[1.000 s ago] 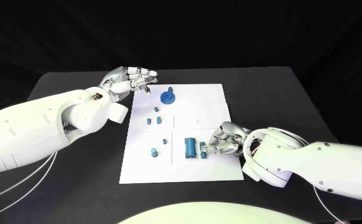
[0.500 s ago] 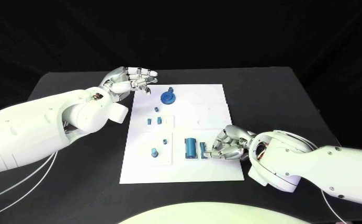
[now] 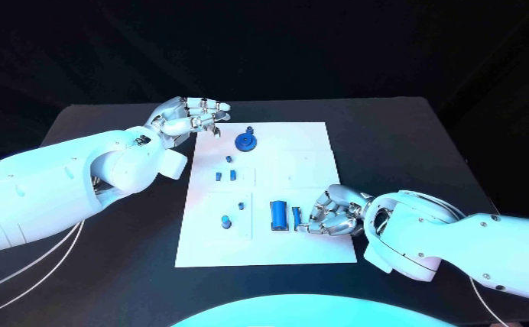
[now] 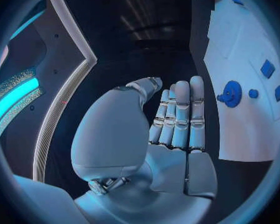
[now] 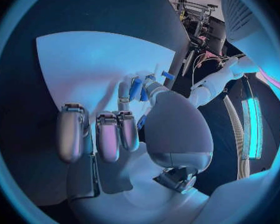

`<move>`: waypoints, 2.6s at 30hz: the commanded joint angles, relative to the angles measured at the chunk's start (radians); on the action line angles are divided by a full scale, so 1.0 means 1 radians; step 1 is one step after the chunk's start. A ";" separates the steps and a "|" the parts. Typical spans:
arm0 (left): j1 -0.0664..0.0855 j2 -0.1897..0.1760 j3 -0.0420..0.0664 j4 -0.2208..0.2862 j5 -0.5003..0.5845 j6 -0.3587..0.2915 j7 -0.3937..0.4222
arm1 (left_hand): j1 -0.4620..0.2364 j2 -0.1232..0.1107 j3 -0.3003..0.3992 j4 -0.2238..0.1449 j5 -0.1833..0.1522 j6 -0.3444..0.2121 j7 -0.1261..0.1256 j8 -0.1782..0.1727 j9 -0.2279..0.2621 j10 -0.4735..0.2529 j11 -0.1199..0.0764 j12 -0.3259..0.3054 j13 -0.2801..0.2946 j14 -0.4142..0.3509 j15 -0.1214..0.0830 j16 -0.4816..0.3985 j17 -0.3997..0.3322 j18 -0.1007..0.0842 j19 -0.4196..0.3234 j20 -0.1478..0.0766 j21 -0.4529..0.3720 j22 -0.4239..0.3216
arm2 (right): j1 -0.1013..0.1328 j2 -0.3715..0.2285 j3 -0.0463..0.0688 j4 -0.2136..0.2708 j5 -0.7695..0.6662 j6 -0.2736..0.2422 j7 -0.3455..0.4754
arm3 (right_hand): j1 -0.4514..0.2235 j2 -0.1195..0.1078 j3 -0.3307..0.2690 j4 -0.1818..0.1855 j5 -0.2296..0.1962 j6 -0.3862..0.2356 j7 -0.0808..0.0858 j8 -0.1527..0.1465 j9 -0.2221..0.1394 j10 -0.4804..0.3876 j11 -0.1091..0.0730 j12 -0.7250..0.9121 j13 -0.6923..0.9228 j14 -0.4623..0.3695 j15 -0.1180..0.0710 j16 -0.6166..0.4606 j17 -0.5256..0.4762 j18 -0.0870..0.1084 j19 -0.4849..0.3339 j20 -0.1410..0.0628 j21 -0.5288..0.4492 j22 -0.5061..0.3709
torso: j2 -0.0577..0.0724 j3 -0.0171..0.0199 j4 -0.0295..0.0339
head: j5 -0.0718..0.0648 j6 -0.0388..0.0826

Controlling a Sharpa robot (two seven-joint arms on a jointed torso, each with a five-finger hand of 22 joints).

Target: Assemble the parts on the task board

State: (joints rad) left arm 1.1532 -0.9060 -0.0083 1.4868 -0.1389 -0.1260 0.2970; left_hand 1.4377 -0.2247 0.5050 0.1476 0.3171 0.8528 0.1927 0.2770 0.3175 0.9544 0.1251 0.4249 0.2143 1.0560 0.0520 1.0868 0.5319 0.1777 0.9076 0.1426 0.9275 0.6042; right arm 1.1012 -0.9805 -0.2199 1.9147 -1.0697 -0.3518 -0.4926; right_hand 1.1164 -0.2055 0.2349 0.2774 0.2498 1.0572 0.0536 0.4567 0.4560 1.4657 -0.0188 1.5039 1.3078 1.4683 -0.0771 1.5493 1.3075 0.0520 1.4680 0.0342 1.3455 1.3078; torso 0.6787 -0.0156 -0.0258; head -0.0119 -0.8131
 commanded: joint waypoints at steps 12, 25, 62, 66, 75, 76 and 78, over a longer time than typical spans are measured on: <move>0.000 0.003 0.001 0.002 0.004 0.016 0.007 | 0.003 0.010 0.000 -0.004 0.003 -0.008 0.000 0.003 -0.001 -0.005 0.001 0.003 -0.001 -0.009 -0.001 -0.003 -0.001 0.007 0.004 0.003 -0.007 -0.001 | -0.001 0.036 0.000 -0.035 -0.031 0.026 -0.007 | 0.016 0.014 -0.004 0.006 0.001 -0.005 -0.002 0.006 0.002 0.078 -0.002 0.006 0.223 0.094 -0.003 0.007 0.222 -0.011 0.041 -0.005 -0.003 0.208 | 0.000 -0.0013 0.0003 | 0.001 0.001; 0.000 0.004 0.001 0.001 0.004 0.016 0.006 | 0.003 0.010 0.000 -0.004 0.003 -0.008 0.000 0.003 -0.001 -0.005 0.001 0.003 -0.001 -0.009 -0.001 -0.003 -0.001 0.007 0.004 0.003 -0.007 -0.001 | -0.001 0.050 0.000 -0.055 -0.044 0.054 -0.018 | 0.091 0.026 0.021 -0.015 0.005 -0.009 -0.006 0.003 0.001 0.078 -0.005 0.006 0.224 0.094 -0.006 0.006 0.221 -0.010 0.040 -0.007 -0.007 0.207 | -0.001 -0.0006 -0.0001 | -0.003 0.003; -0.010 0.045 0.001 -0.076 0.075 -0.054 0.089 | -0.020 -0.003 -0.019 0.018 -0.002 -0.021 0.000 0.009 -0.007 -0.015 0.005 0.012 -0.006 -0.096 0.011 -0.054 -0.025 0.003 -0.048 0.015 -0.067 -0.032 | 0.130 0.041 0.016 -0.328 0.626 -0.071 0.787 | 0.230 -0.009 0.080 -0.032 0.001 -0.161 0.073 -0.060 -0.010 -0.256 0.064 -0.530 -0.123 -0.085 0.055 -0.314 -0.305 0.119 -0.265 0.051 -0.886 -0.053 | -0.055 -0.0146 0.0015 | -0.010 0.108; -0.010 0.070 0.001 -0.125 0.106 -0.101 0.123 | -0.021 -0.007 -0.028 0.041 -0.002 -0.036 0.012 0.016 -0.010 -0.055 0.028 -0.026 -0.041 -0.233 0.048 -0.210 -0.108 -0.006 -0.143 0.050 -0.217 -0.115 | 0.141 0.105 0.025 -0.484 0.767 -0.062 0.857 | 0.255 -0.013 0.134 -0.022 0.001 -0.229 0.111 -0.072 -0.021 -0.478 0.103 -0.873 -0.394 -0.313 0.093 -0.670 -0.657 0.124 -0.394 0.088 -1.091 -0.180 | -0.065 -0.0157 0.0015 | -0.011 0.142; -0.010 0.139 0.001 -0.258 0.167 -0.170 0.191 | 0.016 0.007 -0.087 0.086 -0.003 -0.079 -0.022 -0.002 -0.056 -0.081 0.079 -0.198 -0.151 -0.305 0.127 -0.709 -0.298 -0.012 -0.217 0.148 -0.717 -0.448 | 0.147 0.229 0.041 -0.753 0.986 -0.005 0.946 | 0.252 -0.028 0.242 -0.049 -0.004 -0.250 0.154 -0.160 -0.102 -0.492 0.176 -1.265 -0.968 -0.477 0.194 -1.175 -0.912 0.135 -0.569 0.195 -1.280 -0.581 | -0.077 -0.0110 0.0074 | -0.005 0.184; -0.010 0.145 0.001 -0.269 0.171 -0.174 0.196 | 0.019 0.009 -0.092 0.087 -0.003 -0.079 -0.026 -0.006 -0.061 -0.083 0.080 -0.210 -0.151 -0.305 0.129 -0.728 -0.304 -0.014 -0.218 0.148 -0.736 -0.462 | 0.147 0.236 0.042 -0.766 0.997 0.002 0.950 | 0.247 -0.021 0.243 -0.054 -0.002 -0.246 0.159 -0.170 -0.109 -0.495 0.177 -1.281 -1.000 -0.476 0.194 -1.199 -0.924 0.132 -0.565 0.196 -1.284 -0.612 | -0.077 -0.0098 0.0087 | -0.003 0.189; -0.010 0.155 0.001 -0.285 0.175 -0.181 0.203 | 0.025 0.014 -0.104 0.090 -0.002 -0.085 -0.034 -0.020 -0.075 -0.092 0.071 -0.239 -0.152 -0.319 0.121 -0.770 -0.320 -0.024 -0.214 0.149 -0.771 -0.487 | 0.148 0.246 0.043 -0.782 1.010 0.011 0.955 | 0.239 -0.013 0.243 -0.067 -0.002 -0.237 0.159 -0.188 -0.120 -0.486 0.181 -1.303 -1.054 -0.472 0.197 -1.238 -0.946 0.131 -0.567 0.202 -1.284 -0.672 | -0.077 -0.0075 0.0107 | 0.000 0.192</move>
State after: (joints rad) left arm 1.1425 -0.7572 -0.0079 1.2092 -0.0062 -0.2633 0.4398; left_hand 1.4543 -0.2089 0.4056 0.2377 0.3172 0.7662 0.1668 0.2621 0.2469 0.8697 0.1984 0.1950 0.0631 0.7427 0.1751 0.3304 0.2163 0.1625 0.6949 0.2908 0.1680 0.1256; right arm 1.2491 -0.7397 -0.1776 1.1403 -0.1608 -0.3915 0.3930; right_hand 1.3673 -0.2199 0.4776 0.2135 0.2498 0.8147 0.2079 0.2734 0.3392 0.9760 0.1630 0.2077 0.2689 0.9908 0.1172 0.3222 0.3673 0.1712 0.9008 0.2294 0.0659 0.6516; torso 0.6042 -0.0267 -0.0184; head -0.0154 -0.6281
